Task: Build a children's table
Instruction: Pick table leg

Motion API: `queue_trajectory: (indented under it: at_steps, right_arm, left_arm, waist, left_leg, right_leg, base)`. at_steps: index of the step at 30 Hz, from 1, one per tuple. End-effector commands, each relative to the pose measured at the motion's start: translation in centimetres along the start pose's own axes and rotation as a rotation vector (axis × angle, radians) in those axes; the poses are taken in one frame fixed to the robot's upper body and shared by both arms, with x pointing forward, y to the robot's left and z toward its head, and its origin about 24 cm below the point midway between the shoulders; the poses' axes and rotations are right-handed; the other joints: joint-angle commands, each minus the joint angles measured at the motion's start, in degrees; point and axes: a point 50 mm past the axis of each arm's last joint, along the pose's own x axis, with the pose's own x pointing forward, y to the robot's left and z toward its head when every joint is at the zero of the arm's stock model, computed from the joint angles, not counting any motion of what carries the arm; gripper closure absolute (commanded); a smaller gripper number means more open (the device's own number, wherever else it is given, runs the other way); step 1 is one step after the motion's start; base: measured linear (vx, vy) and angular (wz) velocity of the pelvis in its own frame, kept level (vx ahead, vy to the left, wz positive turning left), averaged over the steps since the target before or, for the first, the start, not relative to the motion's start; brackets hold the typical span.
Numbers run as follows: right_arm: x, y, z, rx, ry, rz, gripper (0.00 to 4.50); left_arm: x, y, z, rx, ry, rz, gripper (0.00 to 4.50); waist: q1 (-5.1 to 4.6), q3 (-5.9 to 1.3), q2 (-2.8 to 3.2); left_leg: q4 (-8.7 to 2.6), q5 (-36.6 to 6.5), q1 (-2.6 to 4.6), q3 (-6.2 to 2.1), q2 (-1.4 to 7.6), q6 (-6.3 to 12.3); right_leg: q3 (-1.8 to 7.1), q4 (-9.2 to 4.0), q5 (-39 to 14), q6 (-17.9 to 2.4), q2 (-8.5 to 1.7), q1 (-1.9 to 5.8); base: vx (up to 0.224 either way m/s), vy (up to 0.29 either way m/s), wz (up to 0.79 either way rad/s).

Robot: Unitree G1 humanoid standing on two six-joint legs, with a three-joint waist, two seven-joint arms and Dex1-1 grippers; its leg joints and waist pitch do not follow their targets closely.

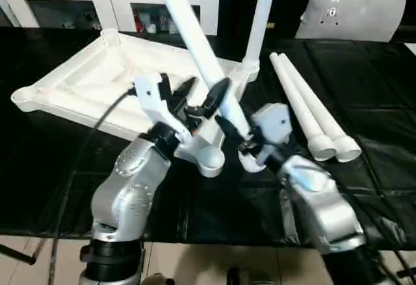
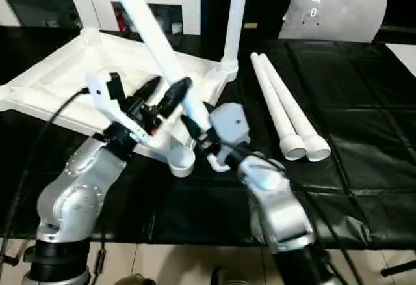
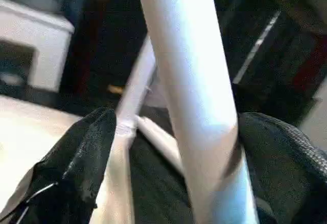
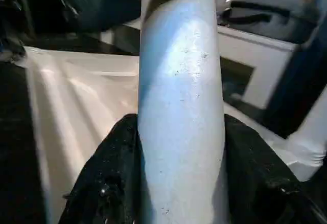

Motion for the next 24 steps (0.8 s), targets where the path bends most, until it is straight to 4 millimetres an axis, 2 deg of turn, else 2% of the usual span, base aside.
queue_trajectory:
  at_steps: [1, 3, 5, 6, 8, 13, 14, 18, 24]
  right_arm:
    - [0.3, -0.1, 0.4, -0.042, -0.035, -0.022, 2.66]
    - [0.6, 0.2, 0.4, -0.051, -0.050, -0.026, 2.66]
    - [0.7, 0.4, 0.5, -0.067, -0.063, -0.019, 2.66]
    - [0.7, 0.4, 0.5, -0.067, -0.063, -0.019, 2.66]
    - [0.8, 0.6, 0.6, -0.082, -0.076, -0.006, 2.66]
    - [1.0, 1.4, 0.9, -0.196, -0.130, 0.052, 2.66]
    - [1.0, 1.4, 0.9, -0.212, -0.136, 0.060, 2.66]
    - [0.9, 1.4, 0.7, -0.227, -0.145, 0.063, 2.66]
    - [0.7, 1.3, 0.3, -0.228, -0.147, 0.067, 2.66]
  left_arm:
    - [0.2, -0.2, -0.2, 0.069, 0.010, 0.002, 0.34]
    - [0.1, -0.3, -0.6, 0.070, 0.023, 0.007, 0.34]
    - [0.0, -0.4, -1.0, 0.049, 0.040, 0.018, 0.34]
    - [0.0, -0.4, -1.0, 0.049, 0.040, 0.018, 0.34]
    - [-0.1, -0.5, -1.3, 0.041, 0.057, 0.021, 0.34]
    - [-0.2, -0.9, -2.2, -0.162, 0.053, 0.059, 0.34]
    - [-0.2, -1.0, -2.2, -0.189, 0.048, 0.059, 0.34]
    - [-0.2, -1.2, -2.0, -0.213, 0.024, 0.050, 0.34]
    - [-0.4, -1.1, -2.2, -0.215, 0.028, 0.028, 0.34]
  waist:
    - [-0.08, -3.67, -0.46]
    - [-0.08, -3.58, -0.29]
    - [-0.13, -3.61, -0.34]
    - [-0.19, -3.59, -0.60]
    - [-0.15, -3.47, -0.52]
    - [-0.11, -3.52, -0.60]
    - [-0.25, -3.44, -0.81]
    - [-0.27, -3.48, -0.84]
    - [-0.33, -3.47, -0.88]
  left_leg:
    - [-4.95, -5.7, 0.13, -0.76, 3.27, 2.65]
    - [-4.99, -5.8, 0.20, -0.74, 3.32, 2.42]
    - [-4.96, -6.1, 0.22, -0.70, 3.30, 2.24]
    - [-4.96, -6.0, 0.16, -0.65, 3.29, 2.34]
    - [-4.92, -6.4, 0.13, -0.60, 3.19, 2.34]
    - [-4.79, -6.7, 0.12, -0.55, 3.12, 2.47]
    - [-4.80, -7.3, 0.11, -0.47, 3.09, 2.68]
    - [-4.75, -6.7, 0.07, -0.51, 3.14, 3.46]
    - [-4.67, -5.9, 0.09, -0.45, 3.15, 4.28]
  right_leg:
    - [1.91, -3.67, -14.5, -9.8, -4.72, 3.66]
    - [1.92, -3.53, -13.2, -10.1, -4.69, 3.67]
    - [1.90, -3.42, -12.5, -10.5, -4.65, 3.74]
    - [1.90, -3.43, -12.3, -10.6, -4.62, 3.74]
    - [1.93, -3.45, -12.5, -10.7, -4.63, 3.75]
    - [1.86, -3.42, -12.9, -11.1, -4.59, 3.68]
    - [1.87, -3.53, -13.4, -10.9, -4.48, 3.56]
    - [1.88, -3.38, -12.5, -10.5, -4.48, 3.69]
    - [1.83, -3.30, -11.1, -11.1, -4.46, 3.78]
  base:
    - [0.000, 0.000, 0.00]
    - [0.000, 0.000, 0.00]
    - [0.000, 0.000, 0.00]
    - [0.000, 0.000, 0.00]
    - [0.000, 0.000, 0.00]
    - [0.000, 0.000, 0.00]
    - [0.000, 0.000, 0.00]
    - [0.000, 0.000, 0.00]
    - [0.000, 0.000, 0.00]
